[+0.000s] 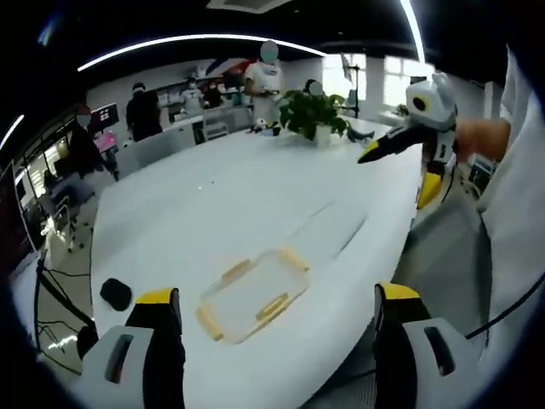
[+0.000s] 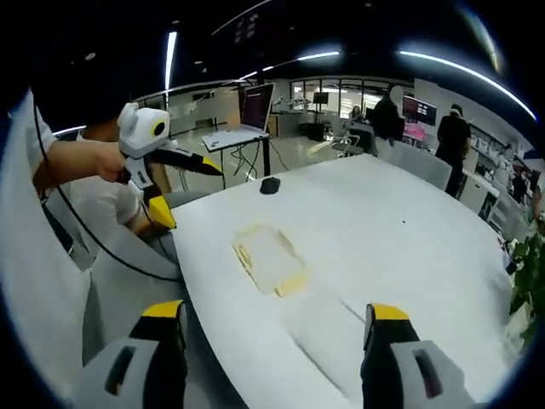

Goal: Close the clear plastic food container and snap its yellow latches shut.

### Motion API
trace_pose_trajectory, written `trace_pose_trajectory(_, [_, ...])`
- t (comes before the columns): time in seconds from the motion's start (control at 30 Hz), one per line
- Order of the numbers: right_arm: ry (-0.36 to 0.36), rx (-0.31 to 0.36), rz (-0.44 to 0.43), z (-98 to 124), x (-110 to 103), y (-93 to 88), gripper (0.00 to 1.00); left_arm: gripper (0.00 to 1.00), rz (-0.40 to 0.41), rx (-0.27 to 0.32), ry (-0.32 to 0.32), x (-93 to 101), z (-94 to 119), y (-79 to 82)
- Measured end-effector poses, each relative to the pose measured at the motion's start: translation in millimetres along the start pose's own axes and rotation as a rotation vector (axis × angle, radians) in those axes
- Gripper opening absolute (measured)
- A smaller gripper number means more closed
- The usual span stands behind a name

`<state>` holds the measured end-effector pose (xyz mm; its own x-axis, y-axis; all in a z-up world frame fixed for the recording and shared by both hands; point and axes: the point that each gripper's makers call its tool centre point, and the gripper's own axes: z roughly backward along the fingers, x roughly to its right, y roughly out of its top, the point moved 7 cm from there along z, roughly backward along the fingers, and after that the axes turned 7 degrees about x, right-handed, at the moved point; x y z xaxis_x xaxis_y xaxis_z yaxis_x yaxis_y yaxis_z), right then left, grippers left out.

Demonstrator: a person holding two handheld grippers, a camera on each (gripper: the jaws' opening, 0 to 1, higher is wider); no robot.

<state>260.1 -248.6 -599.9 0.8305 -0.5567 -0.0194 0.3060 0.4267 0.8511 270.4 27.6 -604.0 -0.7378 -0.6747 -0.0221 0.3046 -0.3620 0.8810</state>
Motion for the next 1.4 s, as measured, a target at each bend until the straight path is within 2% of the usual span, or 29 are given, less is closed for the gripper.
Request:
trace_pose_trajectory(0.17, [0.020,-0.002,0.016,-13,3,4.2,0.84,0.89,-0.024,-0.015,-0.019,-15.2,-7,-3.8])
trace_pose_trajectory(0.27, [0.029,-0.010,0.055,-19,6,6.7,0.82,0.93,-0.061,-0.004,-0.069,-18.0,-10,-4.0])
trace_pose_trajectory(0.33, [0.028,-0.013,0.089,-23,9,8.2,0.80,0.90,-0.069,-0.030,-0.073,-22.3,-12,-7.4])
trace_pose_trajectory(0.4, [0.037,-0.016,0.087,-28,11,9.8,0.80,0.89,-0.079,-0.029,-0.079,-27.6,-15,-9.7])
trace_pose_trajectory(0.5, [0.046,-0.019,0.107,-34,12,10.8,0.78,0.87,-0.096,-0.030,-0.112,-32.1,-17,-13.3])
trace_pose_trajectory(0.6, [0.053,-0.028,0.129,-42,15,11.7,0.79,0.87,-0.109,-0.059,-0.186,-33.5,-20,-20.4])
trace_pose_trajectory(0.63, [0.054,-0.031,0.129,-44,15,11.7,0.78,0.87,-0.117,-0.056,-0.189,-35.0,-22,-21.2])
trace_pose_trajectory(0.7, [0.063,-0.037,0.126,-49,17,11.7,0.79,0.83,-0.147,-0.074,-0.208,-39.2,-24,-24.9])
trace_pose_trajectory(0.9, [0.092,-0.051,0.170,-63,18,12.5,0.77,0.76,-0.189,-0.074,-0.240,-55.1,-34,-34.3])
trace_pose_trajectory(1.07, [0.104,-0.083,0.196,-76,20,9.8,0.74,0.69,-0.234,-0.118,-0.295,-62.8,-37,-42.4])
trace_pose_trajectory(1.33, [0.152,-0.126,0.262,-97,15,3.3,0.71,0.68,-0.291,-0.155,-0.351,-76.2,-44,-51.9])
trace_pose_trajectory(1.4, [0.159,-0.126,0.273,-102,16,2.3,0.70,0.65,-0.313,-0.163,-0.372,-79.7,-46,-53.1])
